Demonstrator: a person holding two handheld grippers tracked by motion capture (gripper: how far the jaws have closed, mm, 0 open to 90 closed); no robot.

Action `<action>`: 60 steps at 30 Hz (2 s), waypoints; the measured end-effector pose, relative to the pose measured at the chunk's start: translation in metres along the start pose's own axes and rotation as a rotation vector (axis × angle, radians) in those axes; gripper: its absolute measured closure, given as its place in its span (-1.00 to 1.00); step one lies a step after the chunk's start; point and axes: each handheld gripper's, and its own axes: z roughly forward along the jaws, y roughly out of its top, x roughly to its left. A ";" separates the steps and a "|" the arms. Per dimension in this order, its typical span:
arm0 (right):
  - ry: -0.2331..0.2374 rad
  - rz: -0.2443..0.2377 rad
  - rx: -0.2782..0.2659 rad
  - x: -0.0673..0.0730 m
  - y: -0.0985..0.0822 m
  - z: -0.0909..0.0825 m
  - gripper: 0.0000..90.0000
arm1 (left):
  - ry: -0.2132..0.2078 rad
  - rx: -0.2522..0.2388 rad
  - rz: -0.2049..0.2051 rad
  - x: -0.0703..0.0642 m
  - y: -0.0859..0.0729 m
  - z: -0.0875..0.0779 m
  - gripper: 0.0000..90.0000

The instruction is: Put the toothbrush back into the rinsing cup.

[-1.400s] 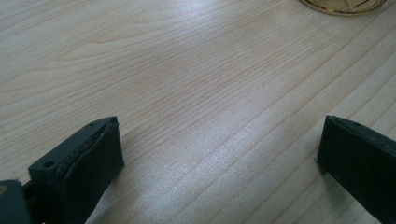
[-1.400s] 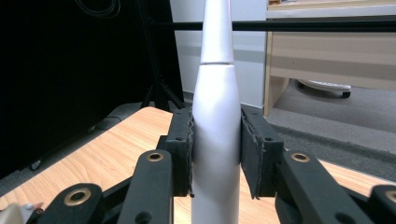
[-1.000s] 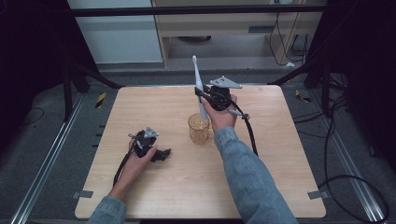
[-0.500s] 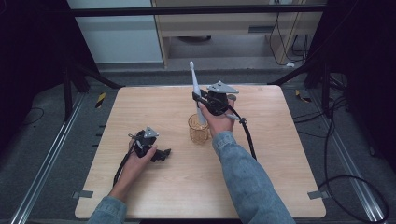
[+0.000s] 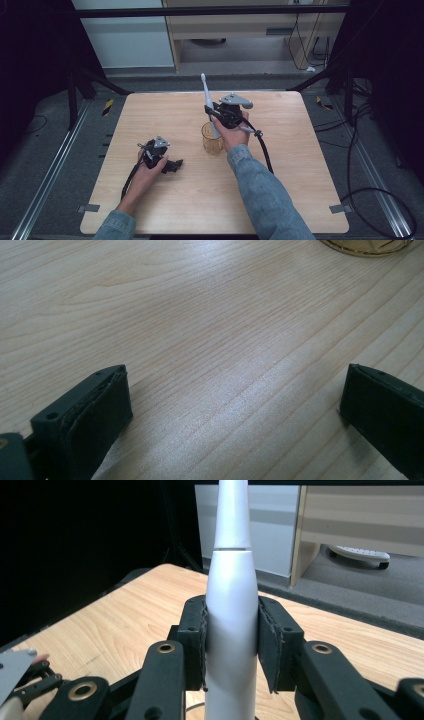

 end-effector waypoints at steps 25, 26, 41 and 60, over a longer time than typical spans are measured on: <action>0.013 -0.048 0.116 0.003 -0.008 0.000 0.48 | -0.001 0.000 0.001 0.000 0.000 0.000 -1.00; 0.013 -0.048 0.116 0.003 -0.008 0.000 0.48 | -0.001 0.000 0.001 0.000 0.000 0.000 -1.00; 0.009 -0.051 0.145 0.001 -0.015 -0.001 0.48 | -0.001 0.000 0.002 0.000 0.000 0.000 -1.00; -0.004 -0.051 0.167 -0.001 -0.023 -0.004 0.48 | -0.002 0.000 -0.001 0.000 0.000 0.000 -1.00</action>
